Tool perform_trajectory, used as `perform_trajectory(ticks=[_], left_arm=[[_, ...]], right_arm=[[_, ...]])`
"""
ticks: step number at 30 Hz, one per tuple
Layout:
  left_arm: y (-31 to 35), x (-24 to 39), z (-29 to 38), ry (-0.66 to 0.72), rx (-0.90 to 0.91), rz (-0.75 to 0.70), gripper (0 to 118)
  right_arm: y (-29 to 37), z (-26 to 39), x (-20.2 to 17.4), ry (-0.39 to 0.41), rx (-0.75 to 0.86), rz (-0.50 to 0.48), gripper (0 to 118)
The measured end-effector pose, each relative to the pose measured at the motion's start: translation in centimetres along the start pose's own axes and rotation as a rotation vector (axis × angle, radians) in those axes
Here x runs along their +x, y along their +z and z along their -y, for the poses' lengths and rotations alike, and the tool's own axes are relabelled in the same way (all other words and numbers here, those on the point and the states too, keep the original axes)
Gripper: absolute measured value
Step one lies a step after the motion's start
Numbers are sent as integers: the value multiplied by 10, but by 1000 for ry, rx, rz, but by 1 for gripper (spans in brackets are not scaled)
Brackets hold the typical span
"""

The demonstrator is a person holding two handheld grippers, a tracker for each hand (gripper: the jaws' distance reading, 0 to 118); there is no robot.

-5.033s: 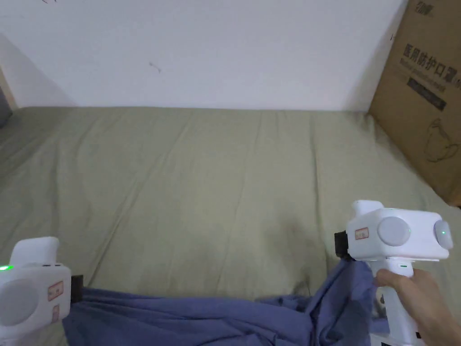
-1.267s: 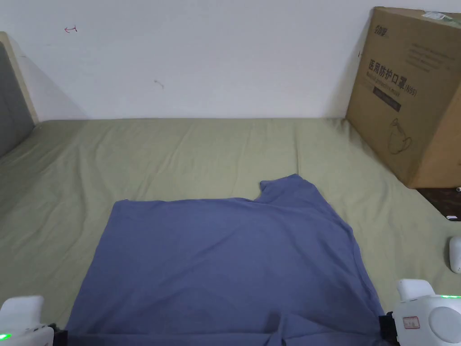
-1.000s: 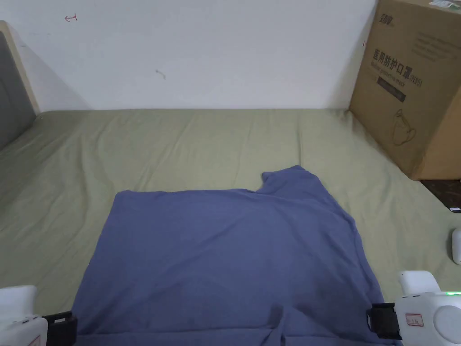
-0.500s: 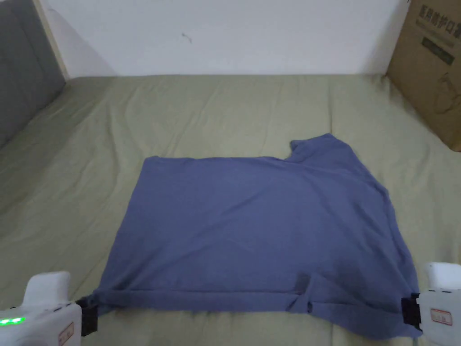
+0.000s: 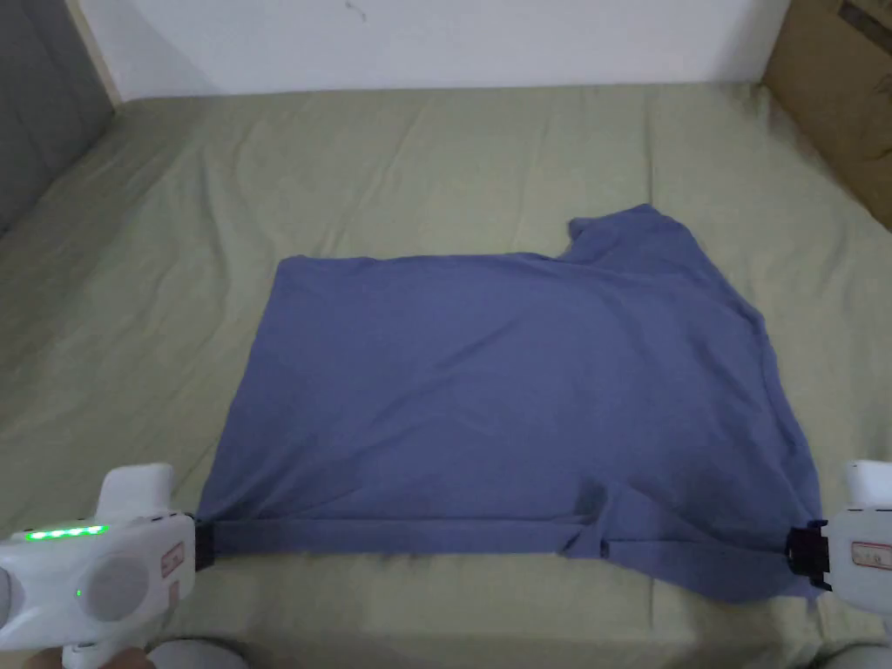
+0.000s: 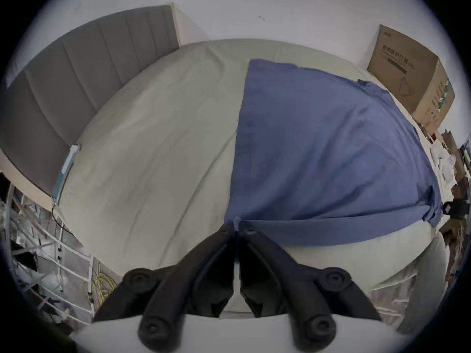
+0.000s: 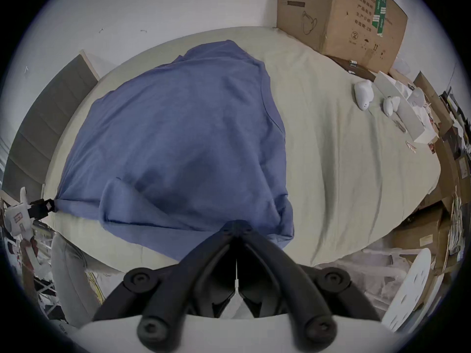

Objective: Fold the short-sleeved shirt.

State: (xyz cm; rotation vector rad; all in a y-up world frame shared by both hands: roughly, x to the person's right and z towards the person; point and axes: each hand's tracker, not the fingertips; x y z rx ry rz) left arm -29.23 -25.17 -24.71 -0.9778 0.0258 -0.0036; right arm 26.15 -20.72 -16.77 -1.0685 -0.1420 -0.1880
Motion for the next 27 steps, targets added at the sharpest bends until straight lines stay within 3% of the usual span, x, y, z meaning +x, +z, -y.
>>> perform_trajectory(ticks=[5, 6, 7, 8, 12, 13, 15, 16, 18, 25, 27], left_arm=[[6, 3, -6, 6, -19, 10, 1], [7, 4, -7, 5, -17, 8, 1], [8, 2, -10, -6, 10, -17, 1], [13, 4, -9, -2, 11, -16, 1], [16, 8, -7, 22, -31, 15, 1], [16, 9, -7, -6, -25, 0, 1], [15, 10, -8, -8, -30, -1, 1], [17, 9, -7, -2, -32, 1, 1], [18, 7, -8, 16, -36, 9, 1], [34, -7, -20, 85, -26, 36, 1], [39, -3, -32, 75, -19, 26, 1]], right_arm=[[1, 0, 10, -38, 3, 4, 1], [1, -2, 15, -45, 5, 17, 18], [-1, -4, 19, -50, -3, 24, 53], [-3, -6, 23, -68, -8, 26, 61], [-16, -8, 29, -80, -45, 4, 60], [-22, -7, 27, -61, -69, -1, 52], [-36, -2, 24, -36, -143, -18, 3], [-38, 0, 20, -42, -147, 2, 3], [-31, -6, 15, 38, -124, 29, 3], [5, -29, 37, -127, -41, -59, 3], [13, -46, 41, -165, -10, -130, 3]])
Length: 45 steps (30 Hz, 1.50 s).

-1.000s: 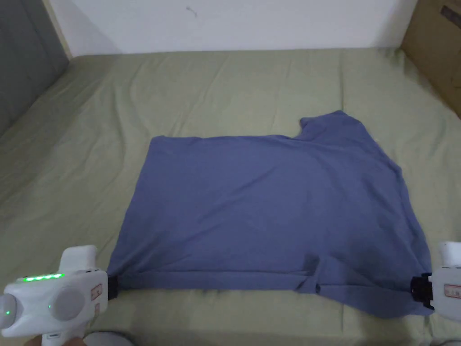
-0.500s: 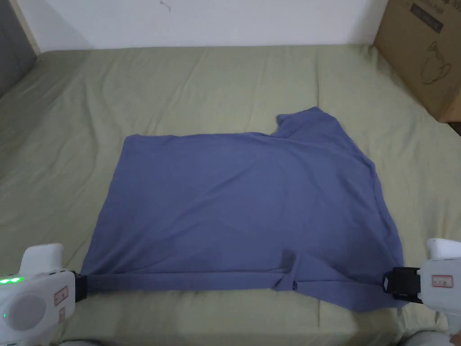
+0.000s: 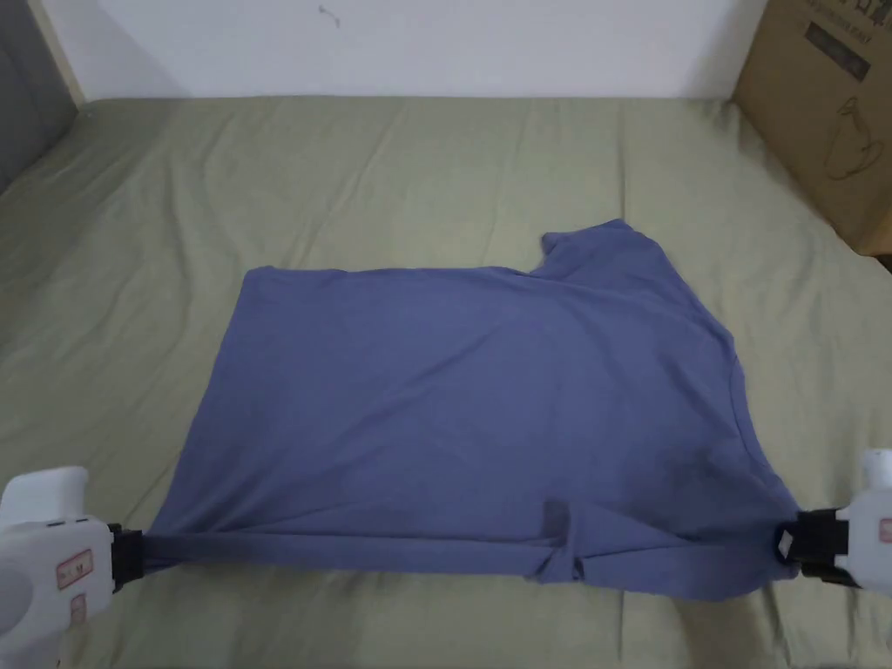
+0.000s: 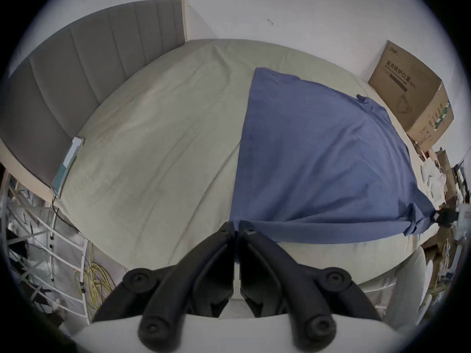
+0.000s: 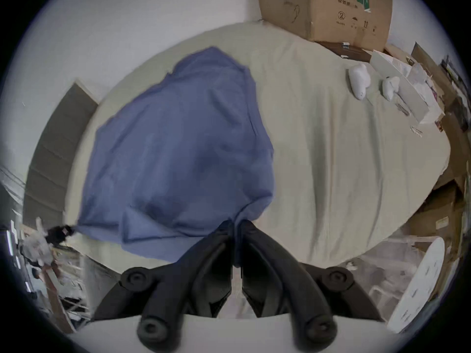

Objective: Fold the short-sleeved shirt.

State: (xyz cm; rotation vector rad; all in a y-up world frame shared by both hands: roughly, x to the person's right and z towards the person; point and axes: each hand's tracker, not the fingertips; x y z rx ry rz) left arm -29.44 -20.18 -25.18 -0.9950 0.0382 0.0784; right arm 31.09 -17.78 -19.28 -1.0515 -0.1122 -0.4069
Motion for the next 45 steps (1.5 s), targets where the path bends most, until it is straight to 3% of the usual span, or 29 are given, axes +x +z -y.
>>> perform_trajectory(ticks=[6, 13, 14, 15, 16, 17, 18, 19, 20, 22, 23, 24, 25, 26, 27, 31, 36, 40, 41, 43, 44, 45], left_arm=[[-13, 16, -67, -7, 31, 5, 1], [-88, 29, -128, -20, -28, -5, 4], [-97, 31, -128, -23, -41, -16, 12], [-104, 33, -129, -47, -54, -48, 28], [-109, 35, -128, -69, -69, -87, 51], [-98, 43, -123, -89, -75, -94, 65], [-97, 43, -121, -82, -69, -79, 77], [-91, 42, -118, -80, -64, -75, 88], [-85, 41, -117, -86, -28, -77, 90], [-81, 30, -116, -73, -13, -66, 87], [-74, 27, -114, -61, -2, -46, 80], [-65, 25, -111, -36, 7, -9, 62], [-59, 19, -108, -26, 18, 22, 21], [-51, 16, -103, -29, 18, 30, 0], [-46, 16, -97, -31, 14, 28, 0], [-31, 16, -63, -91, -20, 29, 0], [-33, 10, -46, 17, 8, 37, 3], [-49, 8, -50, 48, -18, 75, 97], [-54, 12, -52, 56, -21, 86, 100], [-70, 15, -54, 48, -50, 53, 94], [-80, 15, -51, 41, -99, 25, 87], [-87, 19, -48, 25, -129, 12, 67]], right_arm=[[-14, -80, -24, 53, 66, 22, 3], [-92, -141, -38, 73, 6, 82, 3], [-101, -141, -37, 78, 2, 83, 3], [-107, -140, -38, 87, -2, 94, 9], [-110, -139, -38, 101, -3, 100, 34], [-109, -136, -38, 112, 4, 109, 61], [-108, -135, -36, 110, 4, 110, 69], [-103, -132, -34, 106, 13, 97, 68], [-98, -130, -32, 97, 19, 92, 68], [-87, -126, -30, 95, 37, 86, 63], [-79, -122, -27, 94, 51, 84, 51], [-72, -117, -26, 89, 66, 85, 34], [-66, -112, -24, 87, 81, 87, 15], [-60, -106, -23, 76, 95, 97, 8], [-56, -99, -22, 59, 99, 111, 0], [-48, -65, -12, 6, 110, 78, 0], [-48, -45, -13, -10, 87, 59, 0], [-49, -39, -16, 8, 75, 66, 0], [-50, -37, -17, 10, 71, 66, 0], [-51, -34, -17, 11, 61, 65, 0], [-53, -32, -17, 11, 56, 65, 0], [-55, -31, -17, 9, 51, 65, 0]])
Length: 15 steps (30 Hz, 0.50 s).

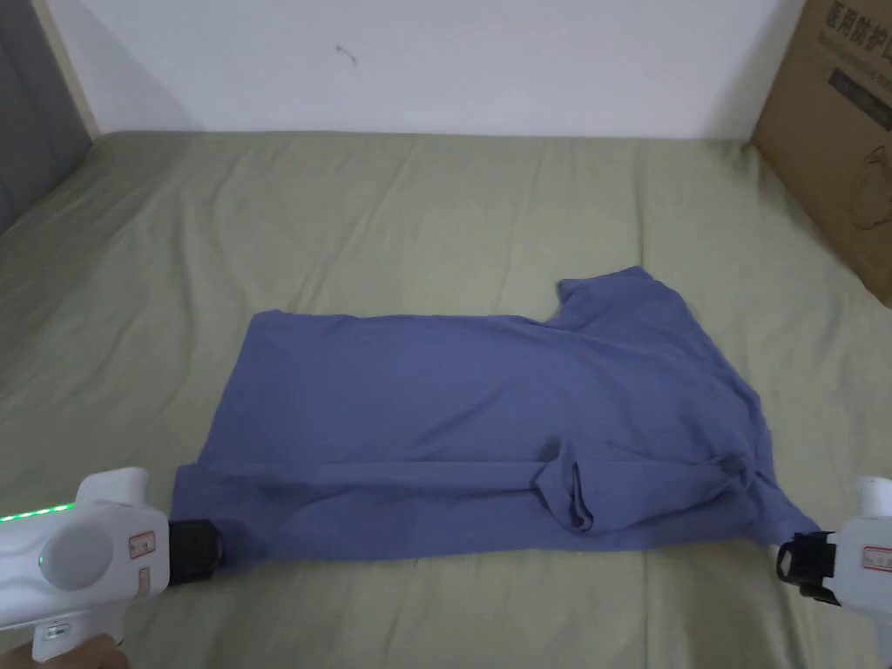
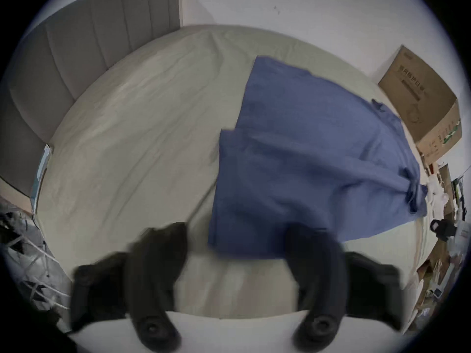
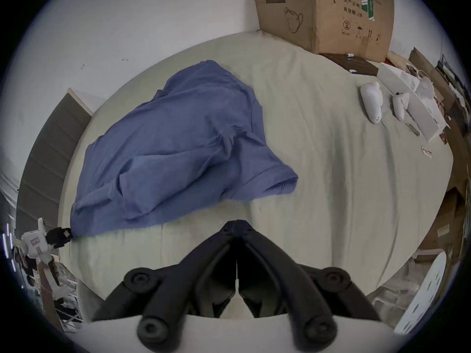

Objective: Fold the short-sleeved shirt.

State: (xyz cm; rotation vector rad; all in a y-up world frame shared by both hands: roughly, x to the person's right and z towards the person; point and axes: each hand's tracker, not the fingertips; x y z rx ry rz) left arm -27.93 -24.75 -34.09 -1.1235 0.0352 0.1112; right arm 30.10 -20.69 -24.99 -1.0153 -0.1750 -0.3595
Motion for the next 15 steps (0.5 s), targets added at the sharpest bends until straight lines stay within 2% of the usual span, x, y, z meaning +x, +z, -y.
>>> perform_trajectory(ticks=[1, 2, 3, 4, 5, 7, 8, 9, 10, 11, 15], left_arm=[[-6, 1, 2, 0, -19, -6, 45], [-10, 5, 5, -18, -27, -24, 44], [-2, 8, 4, -26, 12, -19, 36], [-10, 4, 3, -55, 22, -19, 15], [-8, 5, 0, -73, 34, 0, 8], [-10, 8, -6, -52, 10, 32, 8], [-7, 10, -8, -73, 16, 4, 8], [-7, 11, -9, -84, 26, -1, 8], [-5, 10, -11, -79, 24, 7, 8], [-2, 11, -12, -76, 25, 11, 8], [8, 10, -16, -67, 43, 27, 8]], right_arm=[[-2, 1, 0, -2, -8, -3, 0], [-3, 2, 1, -5, -13, -3, 0], [-4, 3, 1, -9, -17, 2, 0], [-5, 4, 1, -12, -22, 4, 0], [-5, 3, 1, -11, -23, 3, 0], [-8, 0, -1, -8, -16, 10, 0], [-9, -4, -1, 1, -6, 9, 5], [-10, -7, -2, 7, 4, -2, 25], [-11, -12, -2, 8, 12, -25, 60], [-16, -19, -3, 2, 11, -42, 78], [-38, -40, -6, -16, 2, -1, 79]])
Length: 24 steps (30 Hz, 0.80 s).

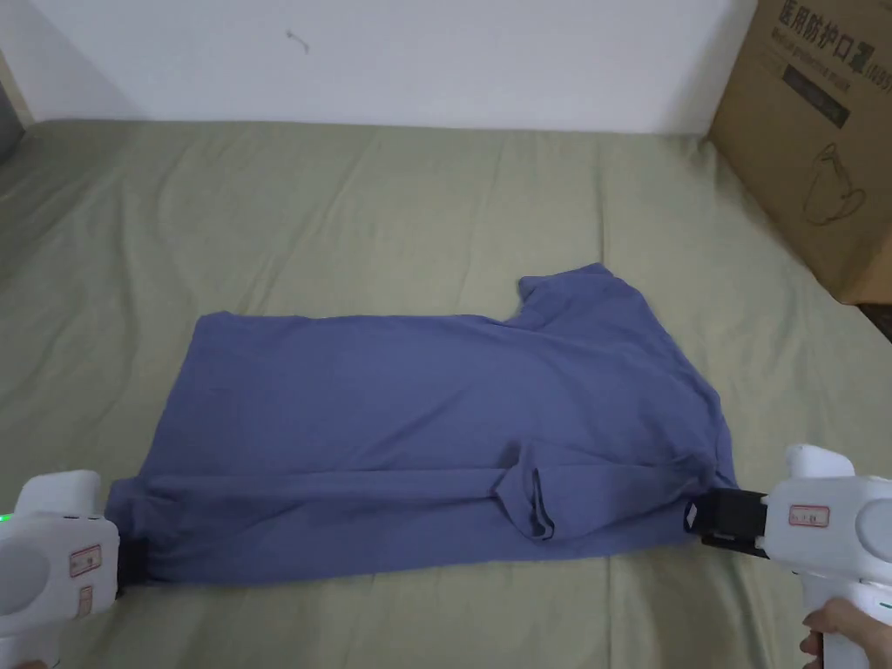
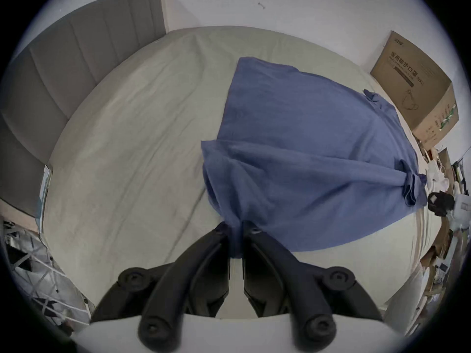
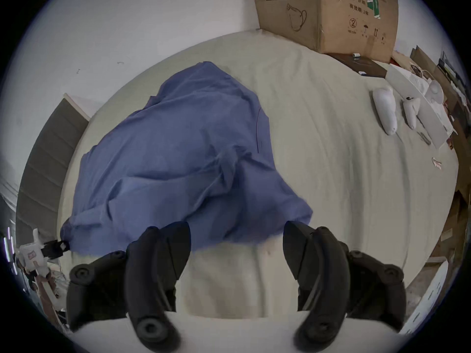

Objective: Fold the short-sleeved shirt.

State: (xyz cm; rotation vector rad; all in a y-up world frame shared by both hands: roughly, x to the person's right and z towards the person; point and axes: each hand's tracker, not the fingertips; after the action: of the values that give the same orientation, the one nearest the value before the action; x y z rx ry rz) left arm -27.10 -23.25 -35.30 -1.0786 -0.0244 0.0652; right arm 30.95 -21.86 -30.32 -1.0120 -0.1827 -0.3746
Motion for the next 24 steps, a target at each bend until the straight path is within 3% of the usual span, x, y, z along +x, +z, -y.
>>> perform_trajectory(ticks=[3, 4, 5, 6, 8, 13, 24], left_arm=[[7, 2, -2, -6, 4, 10, 8], [7, 2, -2, -7, 7, 8, 8], [9, 3, -2, -5, 6, 11, 8], [9, 3, -3, -3, 6, 13, 8], [12, 3, -2, 2, 5, 15, 8], [28, 1, -5, -5, 17, 32, 7], [71, -13, 11, -43, 54, 45, 7]], right_arm=[[-23, -9, 2, -7, -25, 9, 60], [-33, -9, 2, 2, -59, 41, 37], [-43, -5, 0, 10, -107, 75, 4], [-44, 0, -4, 20, -89, 56, 4], [-33, -1, -14, 134, -51, 103, 4], [-4, -13, -6, 66, -7, 41, 4], [55, 13, 10, 64, 9, -24, 4]])
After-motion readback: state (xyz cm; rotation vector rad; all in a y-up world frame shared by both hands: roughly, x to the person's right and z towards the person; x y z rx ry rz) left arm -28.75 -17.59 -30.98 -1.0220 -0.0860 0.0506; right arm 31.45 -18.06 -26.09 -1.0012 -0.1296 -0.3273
